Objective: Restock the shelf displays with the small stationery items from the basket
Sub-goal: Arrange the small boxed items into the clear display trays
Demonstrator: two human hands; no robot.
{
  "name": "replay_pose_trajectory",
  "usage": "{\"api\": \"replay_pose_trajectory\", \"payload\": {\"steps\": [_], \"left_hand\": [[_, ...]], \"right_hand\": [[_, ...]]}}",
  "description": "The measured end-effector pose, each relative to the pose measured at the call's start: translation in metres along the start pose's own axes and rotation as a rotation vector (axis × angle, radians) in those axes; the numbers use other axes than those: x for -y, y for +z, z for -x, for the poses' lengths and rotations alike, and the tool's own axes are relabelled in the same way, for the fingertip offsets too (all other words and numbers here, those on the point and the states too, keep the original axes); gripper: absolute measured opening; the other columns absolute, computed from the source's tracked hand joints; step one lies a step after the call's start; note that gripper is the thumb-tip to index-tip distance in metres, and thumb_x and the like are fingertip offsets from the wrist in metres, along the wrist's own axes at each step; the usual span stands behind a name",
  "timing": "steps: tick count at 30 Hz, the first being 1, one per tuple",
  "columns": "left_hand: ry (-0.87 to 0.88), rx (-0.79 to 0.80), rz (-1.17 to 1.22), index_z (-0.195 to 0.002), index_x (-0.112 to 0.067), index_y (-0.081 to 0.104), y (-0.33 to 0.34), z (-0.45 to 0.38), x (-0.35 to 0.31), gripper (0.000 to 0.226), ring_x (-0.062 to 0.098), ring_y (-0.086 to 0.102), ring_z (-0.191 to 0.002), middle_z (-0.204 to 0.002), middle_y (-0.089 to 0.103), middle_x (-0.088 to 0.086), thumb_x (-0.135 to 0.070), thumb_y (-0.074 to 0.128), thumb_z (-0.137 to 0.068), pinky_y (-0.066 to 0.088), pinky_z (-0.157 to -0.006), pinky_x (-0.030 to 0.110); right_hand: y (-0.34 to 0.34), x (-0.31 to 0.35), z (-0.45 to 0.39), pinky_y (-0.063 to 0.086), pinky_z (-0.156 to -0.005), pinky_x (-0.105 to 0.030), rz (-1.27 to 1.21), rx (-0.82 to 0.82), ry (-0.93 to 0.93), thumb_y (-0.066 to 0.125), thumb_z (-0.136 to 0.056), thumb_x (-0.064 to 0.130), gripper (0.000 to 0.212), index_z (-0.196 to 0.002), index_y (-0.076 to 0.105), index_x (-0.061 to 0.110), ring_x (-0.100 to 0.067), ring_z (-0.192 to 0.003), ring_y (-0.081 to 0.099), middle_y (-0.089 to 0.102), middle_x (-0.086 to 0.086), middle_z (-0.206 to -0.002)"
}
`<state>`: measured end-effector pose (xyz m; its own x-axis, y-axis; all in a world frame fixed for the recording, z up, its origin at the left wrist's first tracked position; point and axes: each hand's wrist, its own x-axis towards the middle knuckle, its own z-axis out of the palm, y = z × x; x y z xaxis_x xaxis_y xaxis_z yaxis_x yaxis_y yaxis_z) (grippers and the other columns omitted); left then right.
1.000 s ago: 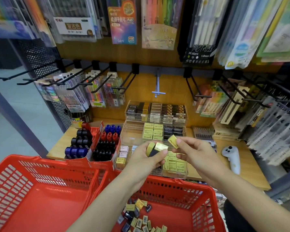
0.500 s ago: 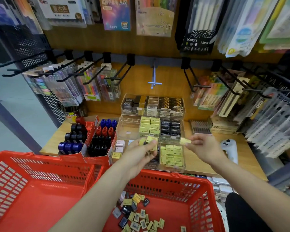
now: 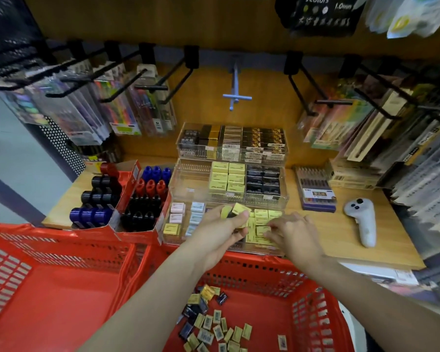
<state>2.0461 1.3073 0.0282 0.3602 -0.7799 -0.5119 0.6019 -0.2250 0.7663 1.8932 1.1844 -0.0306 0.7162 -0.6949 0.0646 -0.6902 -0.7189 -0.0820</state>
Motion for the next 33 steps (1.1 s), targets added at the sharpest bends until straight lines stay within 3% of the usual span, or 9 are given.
{"api": "replay_pose_trajectory", "payload": {"steps": [6, 10, 12, 15, 17, 22, 27, 30, 33], "left_hand": [[-0.008, -0.015, -0.018, -0.099, -0.007, 0.065, -0.003, 0.000, 0.006, 0.013, 0.018, 0.060, -0.085, -0.096, 0.065, 0.008, -0.004, 0.071, -0.088, 0.056, -0.068, 0.021], [-0.012, -0.035, -0.040, -0.100, -0.006, 0.064, -0.006, 0.001, 0.011, 0.016, 0.020, 0.059, -0.084, -0.096, 0.064, 0.009, -0.004, 0.072, -0.086, 0.057, -0.069, 0.023], [-0.007, -0.028, -0.058, -0.101, -0.005, 0.063, -0.006, 0.002, 0.013, 0.017, 0.021, 0.060, -0.084, -0.098, 0.065, 0.011, -0.004, 0.072, -0.086, 0.057, -0.069, 0.024], [0.017, 0.004, -0.100, -0.101, -0.004, 0.063, -0.003, 0.004, 0.015, 0.017, 0.019, 0.062, -0.081, -0.094, 0.066, 0.010, -0.003, 0.071, -0.087, 0.056, -0.067, 0.023], [0.057, 0.033, -0.185, -0.104, -0.002, 0.062, -0.001, 0.006, 0.017, 0.020, 0.017, 0.063, -0.075, -0.088, 0.065, 0.008, -0.002, 0.072, -0.086, 0.056, -0.068, 0.024], [0.067, 0.069, -0.370, -0.110, -0.005, 0.060, 0.002, 0.009, 0.020, 0.027, 0.019, 0.067, -0.082, -0.100, 0.067, 0.010, 0.000, 0.072, -0.086, 0.058, -0.075, 0.025], [0.085, 0.084, -0.357, -0.107, -0.004, 0.061, 0.004, 0.009, 0.021, 0.025, 0.015, 0.066, -0.078, -0.093, 0.064, 0.008, 0.002, 0.072, -0.085, 0.057, -0.072, 0.023], [0.085, 0.071, -0.356, -0.106, -0.007, 0.063, 0.005, 0.008, 0.020, 0.027, 0.017, 0.066, -0.076, -0.093, 0.065, 0.009, 0.002, 0.073, -0.084, 0.056, -0.071, 0.023], [0.080, 0.032, -0.390, -0.107, -0.012, 0.063, 0.003, 0.007, 0.018, 0.028, 0.016, 0.067, -0.066, -0.090, 0.064, 0.010, 0.003, 0.071, -0.086, 0.060, -0.074, 0.028]], "right_hand": [[0.008, 0.008, 0.002, 0.033, -0.084, -0.036, -0.030, -0.050, 0.004, 0.062, -0.089, 0.050, 0.037, -0.118, 0.063, 0.027, -0.017, -0.099, 0.062, 0.074, 0.006, -0.088], [-0.009, 0.005, 0.004, 0.043, -0.087, -0.034, -0.116, -0.114, 0.002, 0.057, -0.097, 0.029, 0.022, -0.116, 0.064, 0.022, -0.017, -0.100, 0.065, 0.072, 0.004, -0.105], [-0.028, 0.009, 0.001, 0.052, -0.080, -0.024, -0.429, -0.126, 0.069, 0.055, -0.099, 0.019, 0.021, -0.112, 0.070, 0.014, -0.014, -0.088, 0.069, 0.070, 0.001, -0.107], [-0.055, 0.025, 0.000, 0.058, -0.073, -0.020, -1.163, 0.219, 0.282, 0.056, -0.098, 0.026, 0.030, -0.114, 0.070, 0.004, -0.013, -0.081, 0.073, 0.073, -0.004, -0.101], [-0.060, 0.032, 0.005, 0.059, -0.077, -0.024, -1.331, 0.328, 0.315, 0.063, -0.095, 0.022, 0.026, -0.107, 0.073, 0.002, -0.016, -0.089, 0.073, 0.074, -0.007, -0.101], [-0.062, 0.035, 0.014, 0.058, -0.074, -0.022, -1.270, 0.212, 0.348, 0.071, -0.088, 0.009, 0.007, -0.083, 0.076, 0.009, -0.014, -0.084, 0.072, 0.074, -0.009, -0.091], [-0.067, 0.033, 0.016, 0.056, -0.080, -0.021, -1.030, 0.181, 0.224, 0.078, -0.083, 0.023, 0.003, -0.083, 0.075, 0.023, -0.007, -0.085, 0.069, 0.074, 0.005, -0.087], [-0.072, 0.026, 0.009, 0.060, -0.079, -0.028, -1.214, 0.188, 0.322, 0.075, -0.084, 0.011, 0.010, -0.086, 0.073, 0.020, -0.016, -0.079, 0.071, 0.073, -0.005, -0.094], [-0.069, -0.003, 0.000, 0.054, -0.076, -0.021, -0.847, 0.068, 0.314, 0.073, -0.087, 0.015, 0.008, -0.086, 0.071, 0.022, -0.010, -0.079, 0.068, 0.070, 0.005, -0.092]]}}
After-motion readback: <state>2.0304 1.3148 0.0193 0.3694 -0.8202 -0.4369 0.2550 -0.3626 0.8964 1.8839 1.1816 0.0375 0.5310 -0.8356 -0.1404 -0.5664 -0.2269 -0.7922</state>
